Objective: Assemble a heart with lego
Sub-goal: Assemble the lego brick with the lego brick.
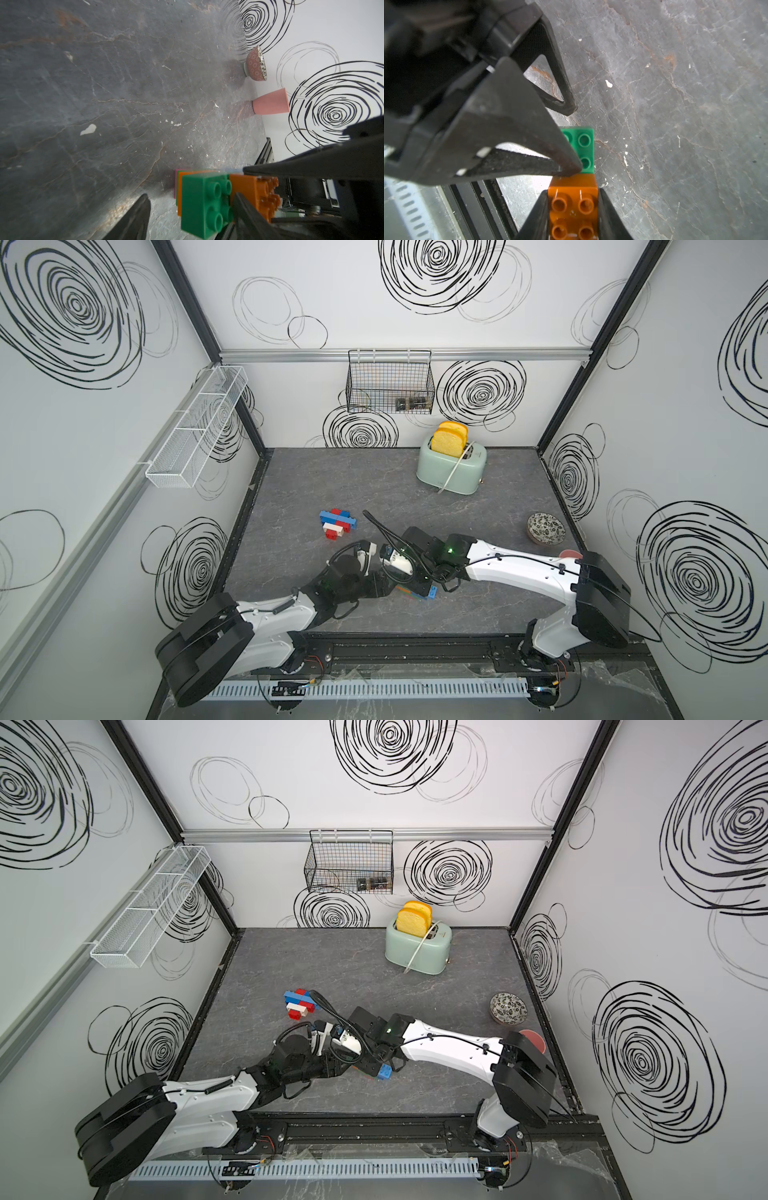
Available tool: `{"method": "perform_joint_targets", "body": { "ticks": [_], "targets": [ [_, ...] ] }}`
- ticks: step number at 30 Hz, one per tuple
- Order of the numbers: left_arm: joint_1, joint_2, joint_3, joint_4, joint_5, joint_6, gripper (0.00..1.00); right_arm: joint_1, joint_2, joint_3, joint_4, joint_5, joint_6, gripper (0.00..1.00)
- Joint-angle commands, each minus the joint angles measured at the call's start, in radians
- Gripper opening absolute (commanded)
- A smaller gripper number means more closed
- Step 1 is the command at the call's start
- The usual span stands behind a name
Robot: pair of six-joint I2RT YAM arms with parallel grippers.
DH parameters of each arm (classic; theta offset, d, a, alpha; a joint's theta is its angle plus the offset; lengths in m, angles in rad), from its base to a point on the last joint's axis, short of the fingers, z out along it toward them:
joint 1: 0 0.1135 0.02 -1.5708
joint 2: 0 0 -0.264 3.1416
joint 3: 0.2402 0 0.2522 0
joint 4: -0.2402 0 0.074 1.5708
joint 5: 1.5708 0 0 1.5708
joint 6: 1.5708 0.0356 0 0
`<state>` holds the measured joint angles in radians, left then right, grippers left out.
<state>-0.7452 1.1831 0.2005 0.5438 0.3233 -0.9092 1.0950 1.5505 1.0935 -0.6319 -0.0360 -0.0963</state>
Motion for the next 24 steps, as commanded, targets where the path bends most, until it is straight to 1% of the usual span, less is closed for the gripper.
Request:
{"method": "perform_joint_targets", "body": {
  "ticks": [1,4,6,10,17,21,24],
  "targets": [
    [0.000,-0.034,-0.008,-0.005,-0.004,-0.006,0.68,0.030,0.078,-0.052,-0.149,0.035,-0.004,0.28],
    [0.014,-0.070,-0.008,-0.034,-0.007,-0.005,0.68,0.035,0.094,-0.050,-0.155,0.038,-0.006,0.28],
    [0.025,-0.102,-0.010,-0.057,-0.007,-0.005,0.68,0.038,0.103,-0.048,-0.155,0.062,-0.006,0.28],
    [0.055,-0.164,-0.016,-0.109,-0.009,0.004,0.69,0.040,0.105,-0.048,-0.158,0.057,-0.012,0.28],
    [0.093,-0.197,-0.033,-0.142,0.006,0.013,0.69,0.040,0.026,-0.065,-0.111,0.006,-0.013,0.28],
    [0.093,-0.189,-0.035,-0.136,0.008,0.012,0.69,0.040,-0.033,-0.082,-0.070,0.021,-0.015,0.33],
    [0.093,-0.179,-0.032,-0.127,0.013,0.010,0.70,0.041,-0.056,-0.080,-0.057,0.012,-0.022,0.40]
  ]
}}
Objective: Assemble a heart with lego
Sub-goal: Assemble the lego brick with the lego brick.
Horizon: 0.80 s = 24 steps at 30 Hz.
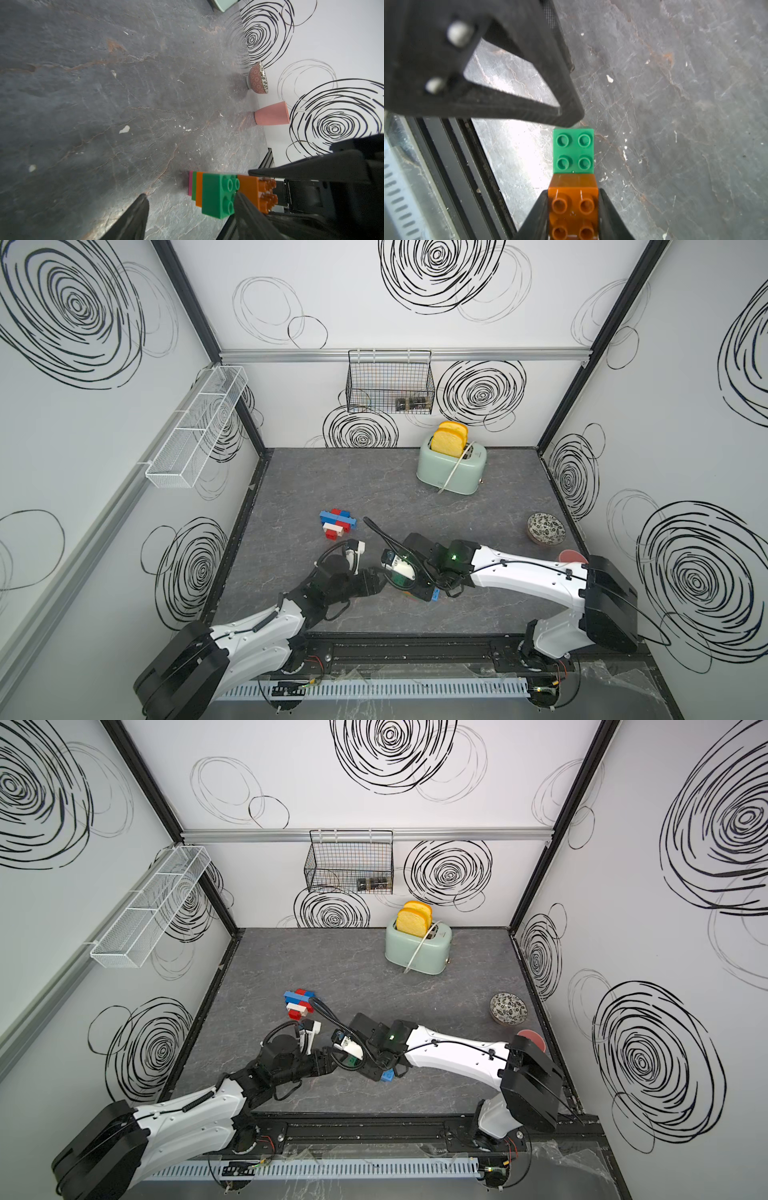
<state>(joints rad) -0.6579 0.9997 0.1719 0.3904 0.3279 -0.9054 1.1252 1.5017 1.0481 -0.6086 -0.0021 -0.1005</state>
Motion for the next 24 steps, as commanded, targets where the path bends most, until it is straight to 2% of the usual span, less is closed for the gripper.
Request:
{"method": "perform_joint_targets", "body": {
  "ticks": [1,9,16,20,24],
  "targets": [
    [0.006,0.007,-0.005,0.031,0.010,0.005,0.70,0.011,-0.012,-0.034,-0.076,-0.025,-0.019,0.42],
    [0.005,0.003,-0.013,0.046,0.012,-0.007,0.70,0.006,-0.060,-0.016,-0.053,-0.074,-0.021,0.55],
    [0.003,0.001,-0.011,0.044,0.014,-0.006,0.70,-0.018,-0.087,-0.013,-0.065,-0.084,-0.002,0.58],
    [0.003,0.000,-0.003,0.042,0.016,-0.004,0.70,-0.026,-0.073,-0.010,-0.087,-0.026,-0.004,0.60],
    [0.004,-0.004,0.004,0.033,0.016,-0.002,0.70,-0.065,-0.067,-0.007,-0.091,-0.047,0.010,0.60]
  ]
}}
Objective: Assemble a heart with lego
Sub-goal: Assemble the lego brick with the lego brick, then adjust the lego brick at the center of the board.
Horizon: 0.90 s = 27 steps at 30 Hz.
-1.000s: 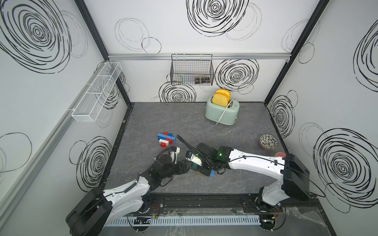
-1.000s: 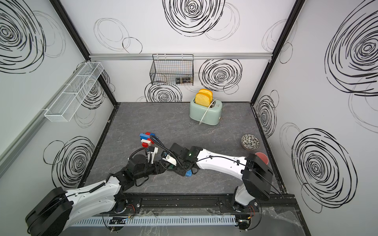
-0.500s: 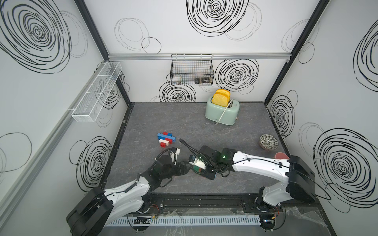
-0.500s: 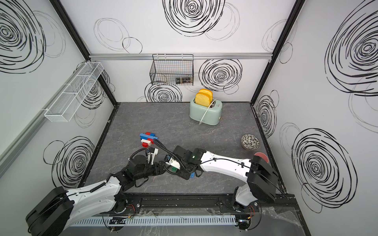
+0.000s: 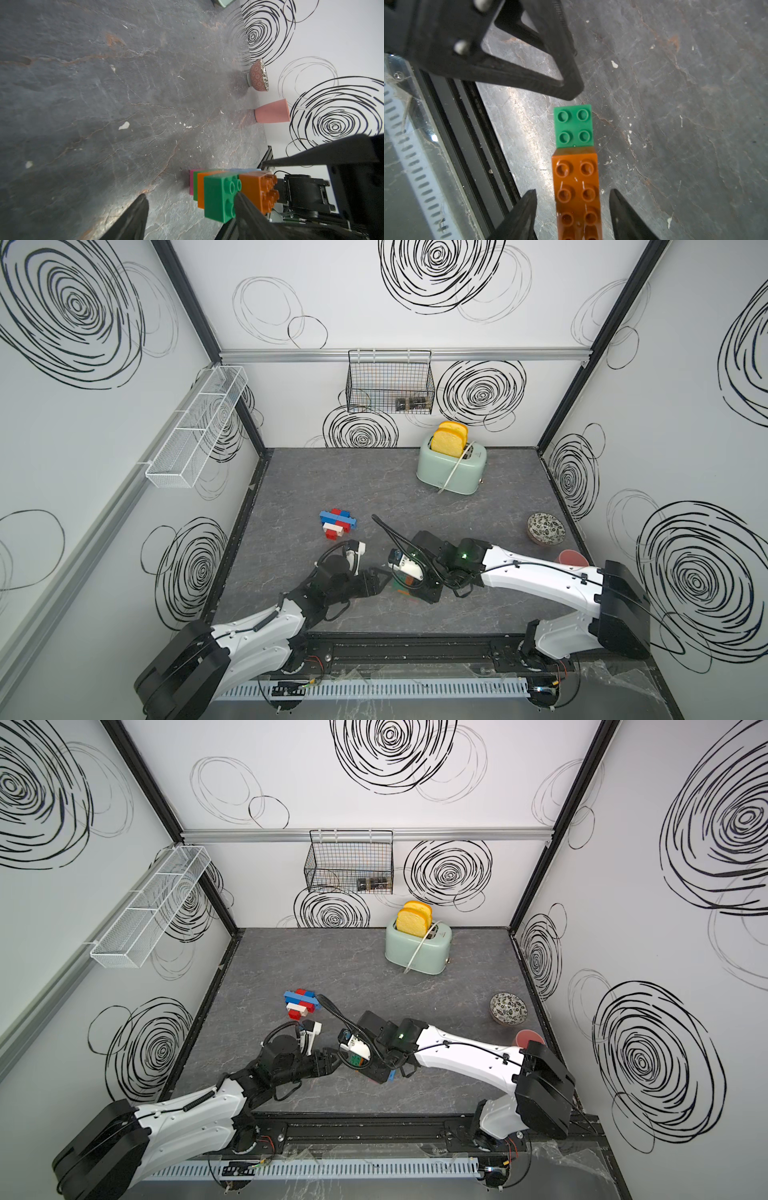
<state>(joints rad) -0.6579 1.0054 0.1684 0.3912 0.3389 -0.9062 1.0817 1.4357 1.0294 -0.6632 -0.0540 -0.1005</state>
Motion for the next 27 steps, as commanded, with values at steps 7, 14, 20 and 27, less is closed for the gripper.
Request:
{"method": "perform_joint_targets", "body": {
  "ticks": [7,14,20,27],
  "targets": [
    [0.026,-0.041,0.008,0.011,0.008,0.003,0.71,-0.022,0.020,-0.009,-0.032,-0.004,-0.026,0.61],
    [0.079,-0.075,0.000,-0.013,0.021,0.006,0.71,-0.022,0.069,-0.009,-0.022,-0.022,-0.041,0.60],
    [0.142,-0.107,-0.006,-0.048,0.035,0.016,0.71,-0.025,0.107,-0.008,-0.017,-0.056,-0.051,0.52],
    [0.200,-0.145,-0.024,-0.072,0.041,0.014,0.71,-0.036,0.124,-0.004,-0.017,-0.098,-0.061,0.39]
  ]
}}
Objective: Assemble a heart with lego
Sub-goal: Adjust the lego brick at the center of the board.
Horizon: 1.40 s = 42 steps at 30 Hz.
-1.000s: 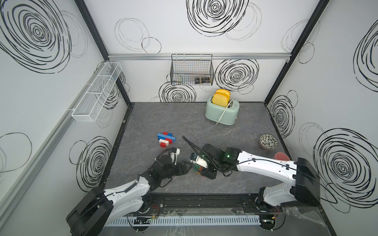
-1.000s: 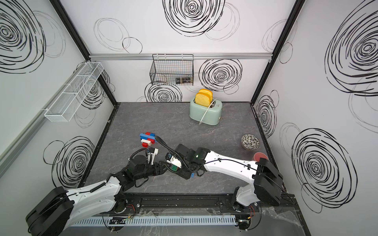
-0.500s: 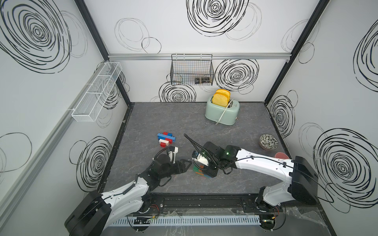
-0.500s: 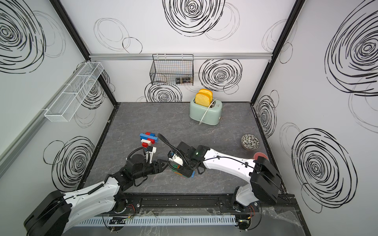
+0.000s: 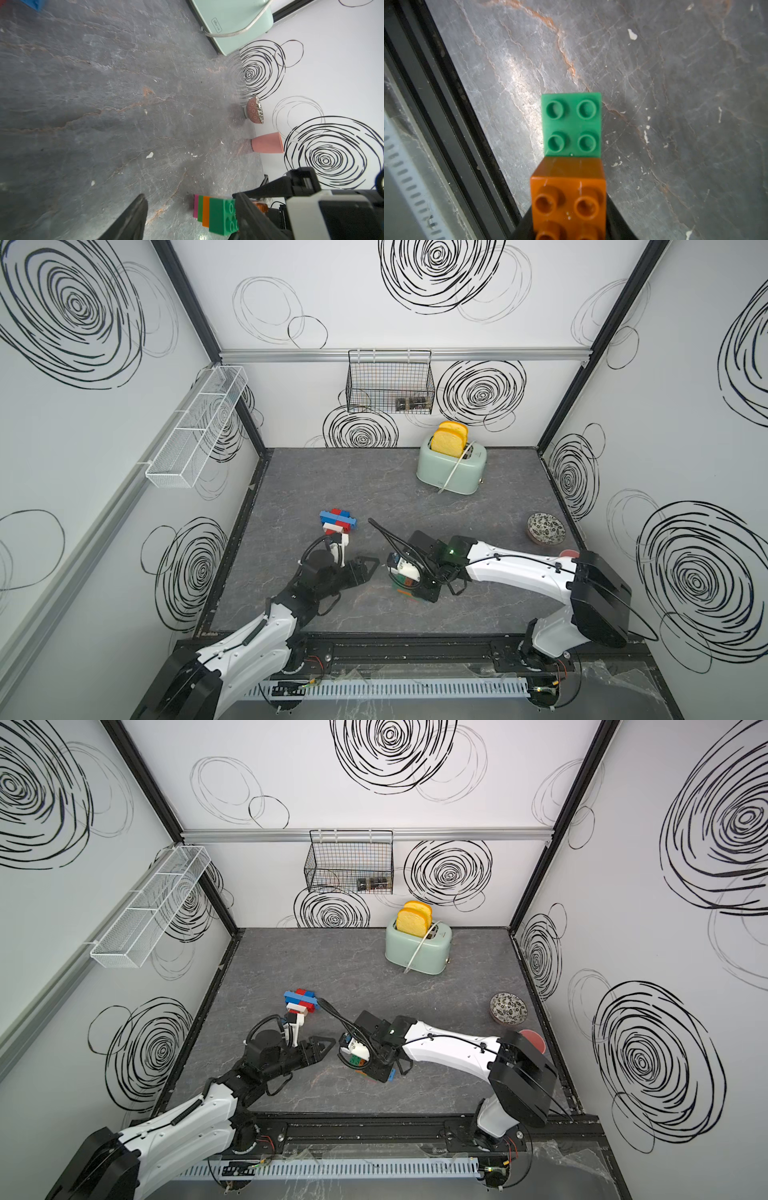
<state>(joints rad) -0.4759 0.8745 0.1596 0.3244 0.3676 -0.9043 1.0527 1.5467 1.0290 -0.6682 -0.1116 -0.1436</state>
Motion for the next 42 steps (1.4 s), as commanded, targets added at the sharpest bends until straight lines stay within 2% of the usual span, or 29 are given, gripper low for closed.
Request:
{"method": "perform_joint_targets", "body": {
  "ticks": [1,8,11,15,20,26,31,38,42],
  "targets": [
    [0.025,-0.016,-0.017,-0.009,0.015,0.013,0.71,-0.009,0.015,-0.004,-0.010,-0.048,-0.020,0.37],
    [0.064,-0.023,-0.017,-0.024,0.027,0.016,0.71,-0.021,0.016,-0.005,-0.002,-0.103,-0.055,0.31],
    [0.081,-0.036,-0.009,-0.045,0.027,0.017,0.71,-0.043,0.026,0.027,0.002,-0.175,-0.089,0.31],
    [0.115,-0.043,0.008,-0.061,0.022,0.020,0.72,-0.063,0.081,0.093,-0.023,-0.281,-0.151,0.31],
    [0.142,-0.050,0.026,-0.088,0.036,0.033,0.72,-0.084,0.171,0.163,-0.074,-0.315,-0.207,0.32],
    [0.167,-0.056,0.027,-0.101,0.056,0.033,0.73,-0.126,0.259,0.220,-0.097,-0.399,-0.258,0.38],
    [0.176,-0.031,0.032,-0.101,0.062,0.038,0.76,-0.157,0.328,0.292,-0.164,-0.536,-0.338,0.50],
    [0.184,-0.011,0.033,-0.080,0.079,0.042,0.76,-0.220,0.377,0.363,-0.183,-0.598,-0.376,0.58],
    [0.191,-0.003,0.037,-0.083,0.091,0.052,0.76,-0.248,0.424,0.398,-0.163,-0.549,-0.342,0.61]
  ]
}}
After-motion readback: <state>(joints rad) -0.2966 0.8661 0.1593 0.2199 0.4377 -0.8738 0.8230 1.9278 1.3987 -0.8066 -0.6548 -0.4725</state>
